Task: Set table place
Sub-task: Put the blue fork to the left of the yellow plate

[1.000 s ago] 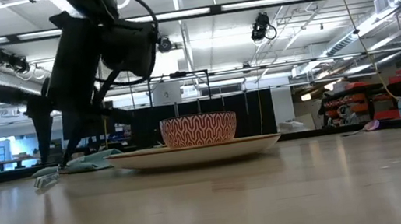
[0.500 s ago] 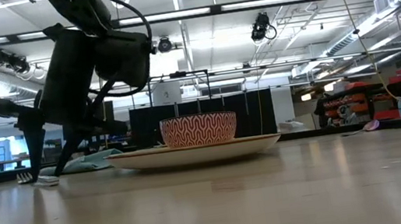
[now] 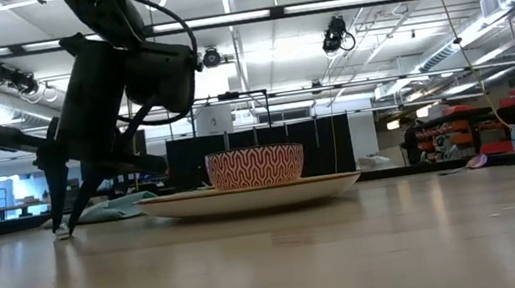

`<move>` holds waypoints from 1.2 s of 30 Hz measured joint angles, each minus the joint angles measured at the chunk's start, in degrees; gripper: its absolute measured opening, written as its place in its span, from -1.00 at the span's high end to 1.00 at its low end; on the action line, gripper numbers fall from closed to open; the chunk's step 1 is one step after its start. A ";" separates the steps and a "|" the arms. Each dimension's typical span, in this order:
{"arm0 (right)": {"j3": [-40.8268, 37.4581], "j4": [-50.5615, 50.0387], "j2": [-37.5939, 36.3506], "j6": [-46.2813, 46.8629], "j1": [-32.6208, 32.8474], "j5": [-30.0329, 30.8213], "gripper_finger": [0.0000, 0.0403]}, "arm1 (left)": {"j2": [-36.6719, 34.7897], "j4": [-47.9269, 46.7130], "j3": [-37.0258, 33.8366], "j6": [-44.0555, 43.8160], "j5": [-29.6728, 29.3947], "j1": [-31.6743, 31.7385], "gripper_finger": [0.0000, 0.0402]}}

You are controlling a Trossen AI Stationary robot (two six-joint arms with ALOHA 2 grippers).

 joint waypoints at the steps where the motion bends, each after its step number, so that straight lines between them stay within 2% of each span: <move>1: 0.00 0.00 0.02 0.00 0.00 -0.01 0.94 | 0.00 0.00 0.02 -0.01 -0.01 0.00 0.85; 11: 0.00 0.02 0.00 0.00 0.00 0.00 0.94 | -0.02 0.74 0.02 3.22 0.17 0.01 0.87; 23: 0.00 0.02 0.00 0.00 0.00 -0.01 0.94 | -0.11 2.48 0.09 20.02 1.86 -0.04 0.84; 28: 0.00 0.02 0.00 0.00 0.00 0.00 0.94 | -0.09 2.60 0.11 27.03 2.05 -0.04 0.89; 36: 0.00 0.02 0.00 0.00 0.00 0.00 0.94 | -0.04 2.80 0.07 32.02 2.20 1.32 0.86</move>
